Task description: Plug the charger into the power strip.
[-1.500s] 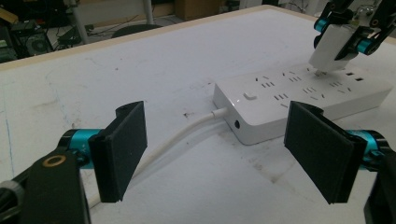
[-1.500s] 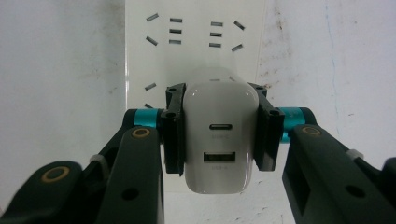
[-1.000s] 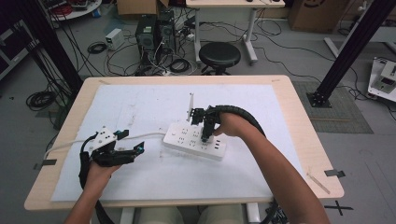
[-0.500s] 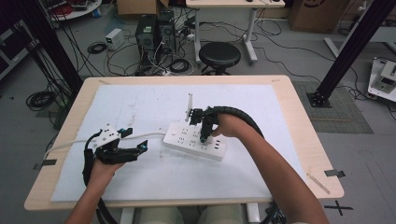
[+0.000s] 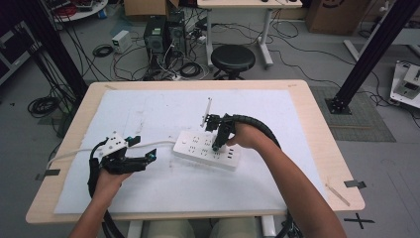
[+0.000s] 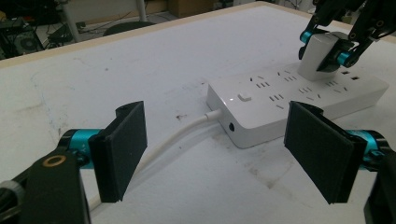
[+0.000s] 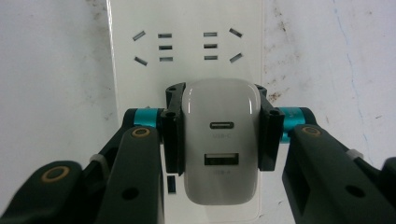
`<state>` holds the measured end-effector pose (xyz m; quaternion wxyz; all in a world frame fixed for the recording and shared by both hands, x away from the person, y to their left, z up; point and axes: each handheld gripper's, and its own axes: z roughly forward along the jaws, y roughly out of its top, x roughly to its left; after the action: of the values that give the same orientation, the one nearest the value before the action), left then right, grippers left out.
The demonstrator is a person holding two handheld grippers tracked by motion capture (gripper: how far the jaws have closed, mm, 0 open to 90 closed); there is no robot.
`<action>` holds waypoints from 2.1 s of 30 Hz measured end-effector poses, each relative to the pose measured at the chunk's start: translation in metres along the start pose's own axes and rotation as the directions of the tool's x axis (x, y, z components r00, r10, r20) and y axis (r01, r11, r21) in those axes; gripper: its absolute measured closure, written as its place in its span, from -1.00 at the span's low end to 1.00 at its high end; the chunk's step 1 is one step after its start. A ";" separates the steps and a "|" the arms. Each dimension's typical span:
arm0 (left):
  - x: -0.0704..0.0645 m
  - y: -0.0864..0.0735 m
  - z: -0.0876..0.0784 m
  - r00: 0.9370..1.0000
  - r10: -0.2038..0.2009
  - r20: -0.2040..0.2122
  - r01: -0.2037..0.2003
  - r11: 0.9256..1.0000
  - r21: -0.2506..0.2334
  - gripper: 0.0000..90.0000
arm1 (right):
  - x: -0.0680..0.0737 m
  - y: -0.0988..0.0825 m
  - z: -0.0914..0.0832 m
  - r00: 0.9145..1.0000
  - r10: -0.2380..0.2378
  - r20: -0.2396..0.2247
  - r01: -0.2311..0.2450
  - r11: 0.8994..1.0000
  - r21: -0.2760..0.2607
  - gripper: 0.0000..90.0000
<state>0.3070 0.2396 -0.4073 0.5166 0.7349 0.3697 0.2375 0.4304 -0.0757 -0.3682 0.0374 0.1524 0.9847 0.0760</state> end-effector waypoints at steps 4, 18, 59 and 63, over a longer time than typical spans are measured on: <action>0.001 0.001 -0.003 1.000 -0.002 -0.006 0.002 1.000 -0.003 -0.53 | 0.001 -0.001 0.000 1.000 -0.002 0.002 0.002 1.000 -0.011 0.40; -0.001 0.003 -0.005 1.000 -0.005 -0.013 0.005 1.000 -0.016 -0.53 | -0.009 -0.033 -0.017 0.987 0.157 -0.016 -0.157 0.964 -0.215 -0.45; -0.014 0.010 -0.003 1.000 0.015 -0.006 -0.015 0.999 -0.034 -0.53 | 0.030 -0.213 -0.051 0.843 0.534 0.072 -0.431 0.748 -0.504 -0.58; -0.014 0.011 -0.004 1.000 0.016 -0.011 -0.016 0.999 -0.037 -0.53 | 0.033 -0.217 -0.049 0.839 0.539 0.073 -0.433 0.743 -0.511 -0.59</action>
<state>0.2984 0.2285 -0.3955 0.5262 0.7270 0.3621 0.2521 0.3299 -0.2769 -0.3565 0.1587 0.3985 0.8504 0.3048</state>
